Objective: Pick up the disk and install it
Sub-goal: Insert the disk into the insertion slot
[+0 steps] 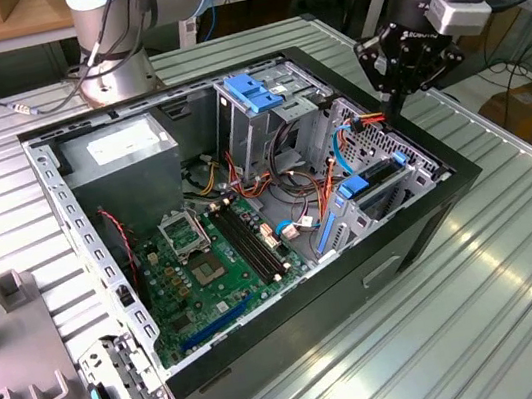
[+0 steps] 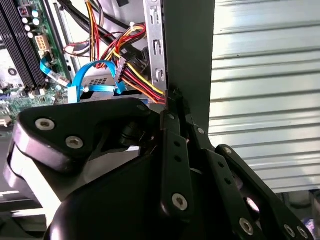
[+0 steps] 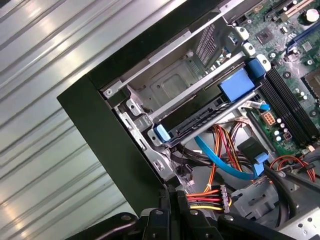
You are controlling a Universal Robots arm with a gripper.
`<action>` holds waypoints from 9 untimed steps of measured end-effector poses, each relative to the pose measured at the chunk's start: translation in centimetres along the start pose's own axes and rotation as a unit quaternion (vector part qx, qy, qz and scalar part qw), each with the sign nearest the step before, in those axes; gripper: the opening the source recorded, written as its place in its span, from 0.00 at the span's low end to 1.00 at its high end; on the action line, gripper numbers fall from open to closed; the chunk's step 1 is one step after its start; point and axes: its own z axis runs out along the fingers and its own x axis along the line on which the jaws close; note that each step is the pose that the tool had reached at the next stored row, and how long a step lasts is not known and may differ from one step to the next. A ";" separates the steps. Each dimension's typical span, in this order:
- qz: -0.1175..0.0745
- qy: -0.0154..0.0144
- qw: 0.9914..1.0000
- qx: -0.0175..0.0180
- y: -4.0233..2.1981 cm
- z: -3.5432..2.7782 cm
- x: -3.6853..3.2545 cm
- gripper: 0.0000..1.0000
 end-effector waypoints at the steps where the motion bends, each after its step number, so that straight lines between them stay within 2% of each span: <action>1: 0.007 0.000 1.000 0.000 0.00 0.01 0.00 0.17; 3: 0.033 0.000 0.999 -0.002 0.00 0.03 0.00 0.17; 5: 0.047 0.001 0.999 -0.003 0.00 0.04 0.00 0.17; 6: 0.059 0.001 0.998 -0.004 0.00 0.05 0.00 0.17; 7: 0.075 0.001 0.997 -0.004 0.00 0.08 -0.01 0.17; 8: 0.080 0.001 0.997 -0.005 0.14 0.07 -0.20 0.17; 9: 0.080 0.001 0.997 -0.005 0.25 0.06 -0.35 0.17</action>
